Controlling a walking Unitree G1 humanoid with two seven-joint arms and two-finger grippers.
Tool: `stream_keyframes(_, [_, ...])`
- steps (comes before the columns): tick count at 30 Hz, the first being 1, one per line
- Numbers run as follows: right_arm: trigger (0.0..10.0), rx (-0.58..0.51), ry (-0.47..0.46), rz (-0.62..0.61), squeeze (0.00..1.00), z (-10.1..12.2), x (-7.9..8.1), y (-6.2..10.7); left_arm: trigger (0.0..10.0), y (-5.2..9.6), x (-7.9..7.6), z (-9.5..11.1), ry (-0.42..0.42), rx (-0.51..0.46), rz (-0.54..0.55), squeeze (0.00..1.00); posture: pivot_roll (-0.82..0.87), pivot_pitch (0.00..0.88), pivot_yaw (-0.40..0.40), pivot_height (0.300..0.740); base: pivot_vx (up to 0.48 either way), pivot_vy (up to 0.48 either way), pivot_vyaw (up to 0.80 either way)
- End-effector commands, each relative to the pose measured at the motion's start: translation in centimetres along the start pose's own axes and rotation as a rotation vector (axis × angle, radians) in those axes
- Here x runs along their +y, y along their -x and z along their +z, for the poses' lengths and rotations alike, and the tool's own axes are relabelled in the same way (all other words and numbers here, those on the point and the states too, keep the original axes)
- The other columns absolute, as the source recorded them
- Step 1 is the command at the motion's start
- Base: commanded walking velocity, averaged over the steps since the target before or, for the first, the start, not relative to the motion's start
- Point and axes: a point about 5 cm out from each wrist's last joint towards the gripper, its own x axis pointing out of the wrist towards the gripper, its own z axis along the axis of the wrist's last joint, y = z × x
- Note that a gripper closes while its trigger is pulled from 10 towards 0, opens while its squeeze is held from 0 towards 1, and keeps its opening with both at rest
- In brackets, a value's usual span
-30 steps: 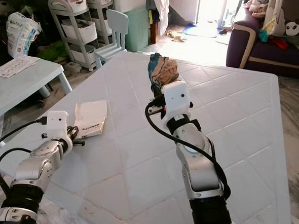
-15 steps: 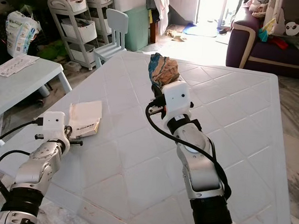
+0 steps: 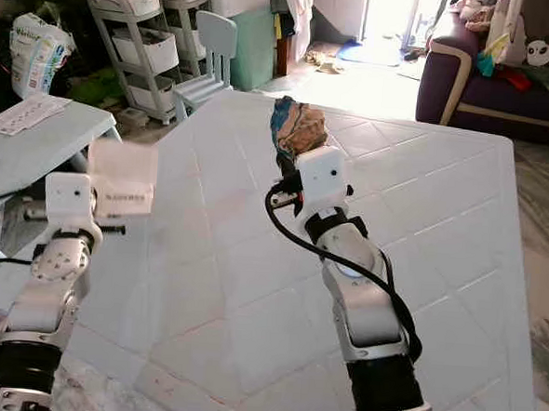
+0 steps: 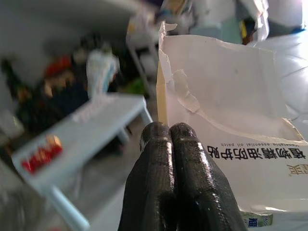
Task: Picking trash to rubbish bin
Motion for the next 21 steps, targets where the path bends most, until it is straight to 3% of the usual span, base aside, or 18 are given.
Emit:
stream_keyframes(1, [0.0,-0.02,-0.003,0.017,0.0,0.4,0.4,-0.4,0.0,0.3,0.2,0.9,-0.051,-0.074,0.007,0.0,-0.07,0.0,0.055,0.74,0.0,0.0,0.0])
stream_keyframes(3, [0.0,-0.032,-0.014,0.014,0.0,0.5,0.4,-0.4,0.0,0.7,-0.1,1.9,-0.071,-0.158,0.009,0.0,-0.06,0.0,0.055,0.74,0.0,0.0,0.0])
stream_keyframes(7, [0.0,-0.031,0.008,0.017,0.0,0.4,0.5,-0.3,0.0,0.8,-0.4,2.6,-0.076,-0.203,0.001,0.0,-0.07,0.0,0.054,0.74,0.0,0.0,0.13])
stream_keyframes(21, [0.0,-0.036,0.025,0.017,0.0,0.4,0.5,-0.4,0.0,0.4,-0.5,2.9,-0.042,-0.211,0.004,0.0,-0.07,0.0,0.059,0.74,0.0,0.0,0.78])
